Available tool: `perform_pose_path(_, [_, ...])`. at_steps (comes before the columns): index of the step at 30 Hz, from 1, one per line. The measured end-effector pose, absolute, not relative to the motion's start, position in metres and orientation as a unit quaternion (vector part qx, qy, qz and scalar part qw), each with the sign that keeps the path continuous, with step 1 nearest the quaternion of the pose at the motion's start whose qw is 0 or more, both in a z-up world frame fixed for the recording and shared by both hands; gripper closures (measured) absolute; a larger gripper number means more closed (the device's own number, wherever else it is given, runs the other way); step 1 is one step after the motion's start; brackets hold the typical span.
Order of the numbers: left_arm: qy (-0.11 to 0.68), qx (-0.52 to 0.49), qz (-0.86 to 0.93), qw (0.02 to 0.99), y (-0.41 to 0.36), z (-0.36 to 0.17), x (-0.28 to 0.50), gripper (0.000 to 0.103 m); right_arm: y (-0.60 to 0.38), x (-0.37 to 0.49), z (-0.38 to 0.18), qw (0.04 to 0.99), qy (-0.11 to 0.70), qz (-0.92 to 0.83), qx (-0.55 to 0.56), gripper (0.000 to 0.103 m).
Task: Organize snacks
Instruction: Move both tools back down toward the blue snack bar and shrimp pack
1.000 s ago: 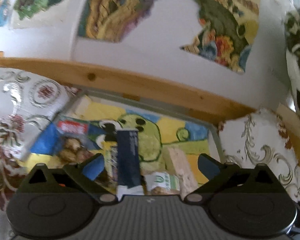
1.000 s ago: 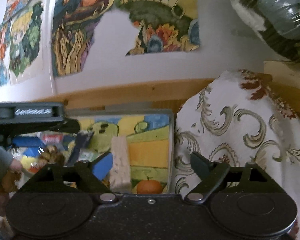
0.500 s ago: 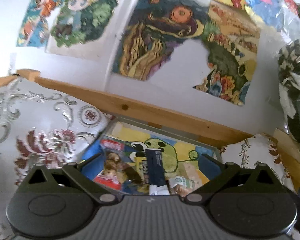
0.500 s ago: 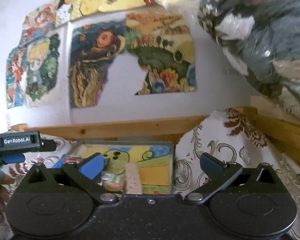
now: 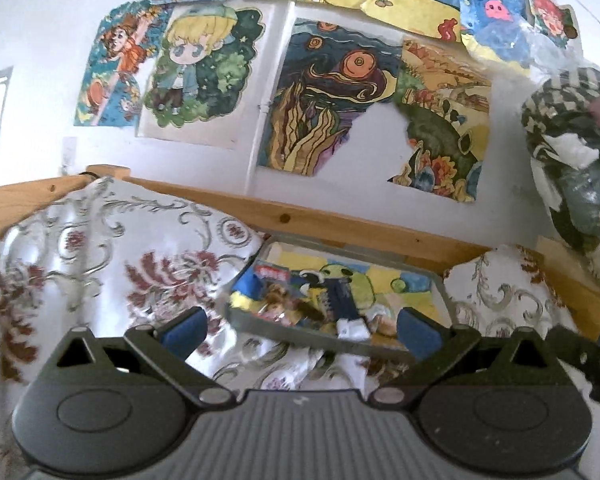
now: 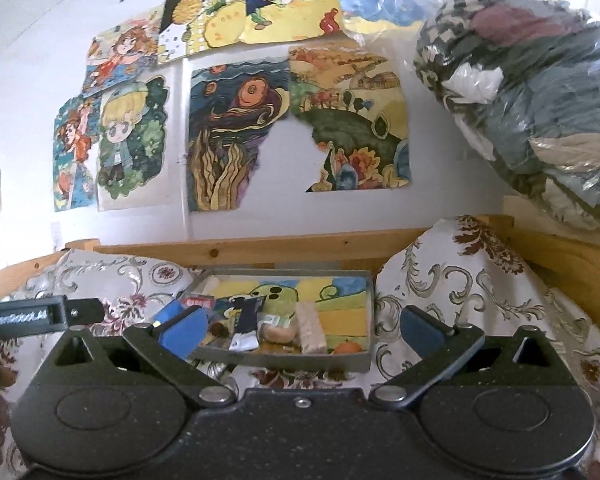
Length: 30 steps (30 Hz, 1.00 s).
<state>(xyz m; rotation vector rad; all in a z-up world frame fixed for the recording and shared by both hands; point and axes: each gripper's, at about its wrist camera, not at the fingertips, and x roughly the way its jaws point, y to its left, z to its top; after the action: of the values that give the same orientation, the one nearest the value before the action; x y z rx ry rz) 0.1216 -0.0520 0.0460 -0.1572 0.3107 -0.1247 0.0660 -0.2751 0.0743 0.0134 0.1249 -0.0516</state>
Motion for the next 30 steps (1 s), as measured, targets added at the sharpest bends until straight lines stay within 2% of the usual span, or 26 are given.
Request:
perform_pose_path(13, [0.212, -0.072, -0.019, 0.974, -0.014, 0.018, 0.066, 0.0, -0.241, 0.014, 0.052, 0.995, 0.099, -0.005, 0.003, 0.001])
perform_pose_path(30, [0.319, -0.086, 0.027, 0.944, 0.007, -0.007, 0.051, 0.0, -0.215, 0.013, 0.016, 0.978, 0.209, 0.008, 0.016, 0.001])
